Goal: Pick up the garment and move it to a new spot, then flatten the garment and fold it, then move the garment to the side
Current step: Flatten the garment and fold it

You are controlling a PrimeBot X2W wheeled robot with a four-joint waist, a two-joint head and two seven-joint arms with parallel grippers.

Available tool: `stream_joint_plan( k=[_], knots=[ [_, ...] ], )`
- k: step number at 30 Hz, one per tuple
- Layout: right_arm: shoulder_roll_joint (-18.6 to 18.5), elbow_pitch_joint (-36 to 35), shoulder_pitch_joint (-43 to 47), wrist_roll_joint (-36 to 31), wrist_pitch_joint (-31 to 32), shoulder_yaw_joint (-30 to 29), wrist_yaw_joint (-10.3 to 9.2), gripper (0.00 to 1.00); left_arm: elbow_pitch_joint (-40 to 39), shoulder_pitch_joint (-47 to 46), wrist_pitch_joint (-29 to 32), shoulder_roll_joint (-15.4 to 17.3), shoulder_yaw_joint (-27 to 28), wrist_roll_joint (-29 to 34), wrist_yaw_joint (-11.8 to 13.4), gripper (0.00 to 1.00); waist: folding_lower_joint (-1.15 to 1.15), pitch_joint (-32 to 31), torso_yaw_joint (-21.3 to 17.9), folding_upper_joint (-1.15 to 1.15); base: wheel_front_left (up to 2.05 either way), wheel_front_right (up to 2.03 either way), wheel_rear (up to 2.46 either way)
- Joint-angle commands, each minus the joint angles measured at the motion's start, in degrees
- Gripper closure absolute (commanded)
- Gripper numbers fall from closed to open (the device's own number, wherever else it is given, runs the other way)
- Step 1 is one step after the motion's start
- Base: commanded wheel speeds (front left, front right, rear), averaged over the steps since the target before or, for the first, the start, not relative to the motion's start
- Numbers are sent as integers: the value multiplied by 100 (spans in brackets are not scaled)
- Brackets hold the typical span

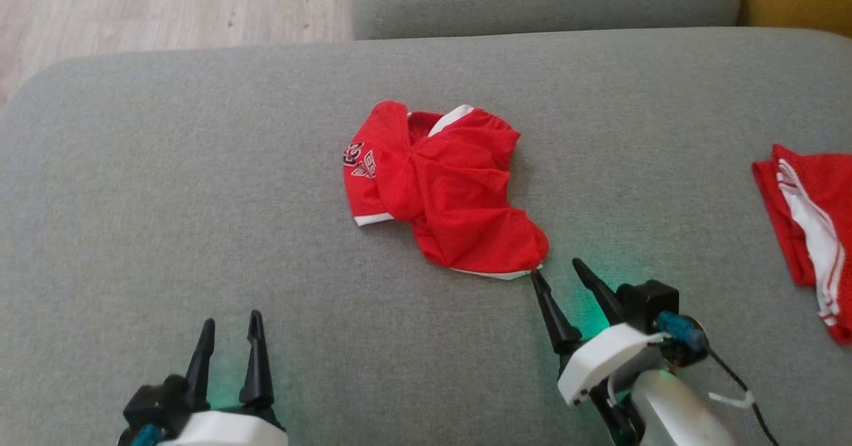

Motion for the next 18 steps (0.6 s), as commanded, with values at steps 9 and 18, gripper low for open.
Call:
stream_joint_plan(
  k=[9, 18],
  knots=[
    [15, 259, -484, 622, -23, 468, -4, 0, -156, -321, -55, 12, 74, -8, 41, 0, 0, 209, 196, 0, 0, 0, 0],
    [15, 197, -601, 723, -23, 571, -4, 1, -143, -469, -55, 12, 32, -42, 33, 0, 0, 409, 252, 0, 0, 0, 0]
  ],
)
